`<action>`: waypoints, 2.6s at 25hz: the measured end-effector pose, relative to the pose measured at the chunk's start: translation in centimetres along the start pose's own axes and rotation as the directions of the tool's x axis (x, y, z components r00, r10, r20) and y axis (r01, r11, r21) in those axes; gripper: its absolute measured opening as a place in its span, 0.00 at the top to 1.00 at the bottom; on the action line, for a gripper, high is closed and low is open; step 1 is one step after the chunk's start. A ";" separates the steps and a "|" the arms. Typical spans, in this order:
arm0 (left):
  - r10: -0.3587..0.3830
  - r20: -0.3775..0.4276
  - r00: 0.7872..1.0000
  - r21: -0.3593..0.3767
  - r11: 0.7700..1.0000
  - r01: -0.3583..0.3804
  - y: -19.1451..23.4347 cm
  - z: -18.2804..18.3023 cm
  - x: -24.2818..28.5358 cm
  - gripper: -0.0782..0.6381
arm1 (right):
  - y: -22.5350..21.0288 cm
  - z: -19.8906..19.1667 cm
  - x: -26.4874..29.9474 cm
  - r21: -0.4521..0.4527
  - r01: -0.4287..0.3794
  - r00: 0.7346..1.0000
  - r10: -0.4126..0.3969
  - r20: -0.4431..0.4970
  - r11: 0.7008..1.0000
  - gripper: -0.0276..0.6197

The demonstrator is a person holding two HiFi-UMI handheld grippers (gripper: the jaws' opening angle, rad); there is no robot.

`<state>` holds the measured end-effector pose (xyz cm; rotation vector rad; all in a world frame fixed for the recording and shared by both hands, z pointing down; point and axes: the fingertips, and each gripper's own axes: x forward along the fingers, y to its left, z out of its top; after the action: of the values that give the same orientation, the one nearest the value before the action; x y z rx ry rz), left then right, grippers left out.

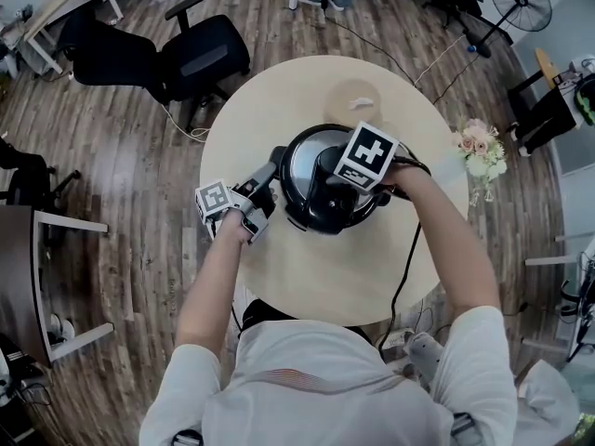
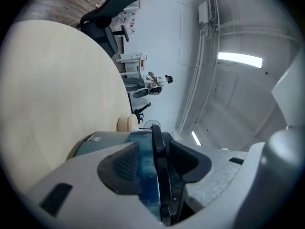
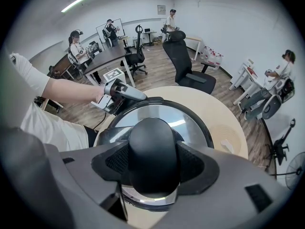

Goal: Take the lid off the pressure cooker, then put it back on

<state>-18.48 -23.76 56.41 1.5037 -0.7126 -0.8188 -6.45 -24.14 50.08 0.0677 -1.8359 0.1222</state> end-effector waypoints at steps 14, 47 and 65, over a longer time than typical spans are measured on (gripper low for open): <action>-0.053 0.007 0.999 0.027 0.998 0.053 -0.8 0.1 0.0 0.80 | 0.0 0.0 0.0 0.002 0.004 1.000 -0.004 -0.014 1.000 0.51; -0.057 0.022 0.998 0.032 0.998 0.056 -0.9 0.1 -0.2 0.80 | -1.4 -0.1 0.3 0.472 0.086 0.996 -0.079 -0.037 0.878 0.49; -0.036 0.008 0.999 0.064 0.997 0.036 -0.6 -0.1 -0.5 0.80 | -1.5 -0.2 0.0 0.501 0.112 0.994 -0.098 -0.055 0.858 0.51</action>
<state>-18.74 -23.24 55.82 1.5748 -0.7264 -0.8376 -6.12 -25.64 50.20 0.5320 -1.7259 0.5240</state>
